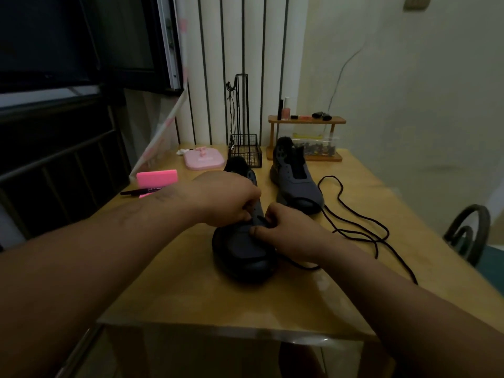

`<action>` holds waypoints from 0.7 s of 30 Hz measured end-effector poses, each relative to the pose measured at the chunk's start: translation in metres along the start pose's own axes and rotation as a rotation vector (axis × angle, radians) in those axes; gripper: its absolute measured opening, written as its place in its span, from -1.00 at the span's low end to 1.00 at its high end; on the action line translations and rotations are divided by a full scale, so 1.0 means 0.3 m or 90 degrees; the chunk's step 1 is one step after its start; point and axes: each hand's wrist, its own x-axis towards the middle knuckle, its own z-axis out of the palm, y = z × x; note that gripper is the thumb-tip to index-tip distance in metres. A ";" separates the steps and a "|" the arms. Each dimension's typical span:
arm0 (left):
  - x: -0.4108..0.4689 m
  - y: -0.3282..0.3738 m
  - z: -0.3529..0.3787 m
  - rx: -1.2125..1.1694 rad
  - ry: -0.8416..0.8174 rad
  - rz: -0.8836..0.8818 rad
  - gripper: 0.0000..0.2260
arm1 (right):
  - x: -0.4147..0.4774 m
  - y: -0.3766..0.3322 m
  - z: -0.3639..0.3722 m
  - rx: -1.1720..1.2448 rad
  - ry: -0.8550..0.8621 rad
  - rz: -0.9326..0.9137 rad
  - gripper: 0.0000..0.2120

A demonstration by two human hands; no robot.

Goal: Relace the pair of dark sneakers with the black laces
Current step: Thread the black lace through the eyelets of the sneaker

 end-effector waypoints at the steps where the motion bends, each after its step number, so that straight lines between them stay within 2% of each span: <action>1: 0.004 -0.002 -0.003 0.010 0.001 0.009 -0.85 | 0.001 -0.001 0.000 -0.003 -0.003 0.005 -0.63; 4: 0.010 -0.025 0.007 -0.005 0.046 0.012 -0.89 | 0.000 -0.001 -0.007 0.009 -0.011 0.011 -0.66; 6: -0.005 -0.085 0.020 -0.059 0.141 -0.063 -0.86 | -0.006 -0.005 -0.011 0.028 -0.023 0.017 -0.68; 8: -0.025 -0.165 0.019 -0.164 0.319 -0.240 -0.85 | -0.007 -0.003 -0.013 0.025 -0.035 0.023 -0.67; 10: -0.051 -0.241 0.012 -0.381 0.486 -0.469 -0.90 | -0.004 -0.001 -0.011 0.017 -0.044 0.031 -0.64; 11: -0.057 -0.267 0.018 -0.494 0.515 -0.549 -0.91 | -0.002 -0.002 -0.010 0.014 -0.045 0.035 -0.63; 12: -0.059 -0.280 0.030 -0.567 0.502 -0.583 -0.90 | 0.000 -0.003 -0.010 0.012 -0.044 0.038 -0.60; 15: -0.045 -0.258 0.084 -0.637 0.397 -0.523 -0.85 | -0.012 -0.006 -0.020 0.038 -0.046 0.045 -0.53; 18: -0.045 -0.249 0.081 -0.680 0.394 -0.465 -0.85 | -0.044 -0.006 -0.049 0.063 -0.058 0.038 -0.49; 21: -0.058 -0.259 0.036 -0.640 0.388 -0.365 -0.91 | -0.022 -0.045 -0.107 0.053 0.080 -0.017 -0.58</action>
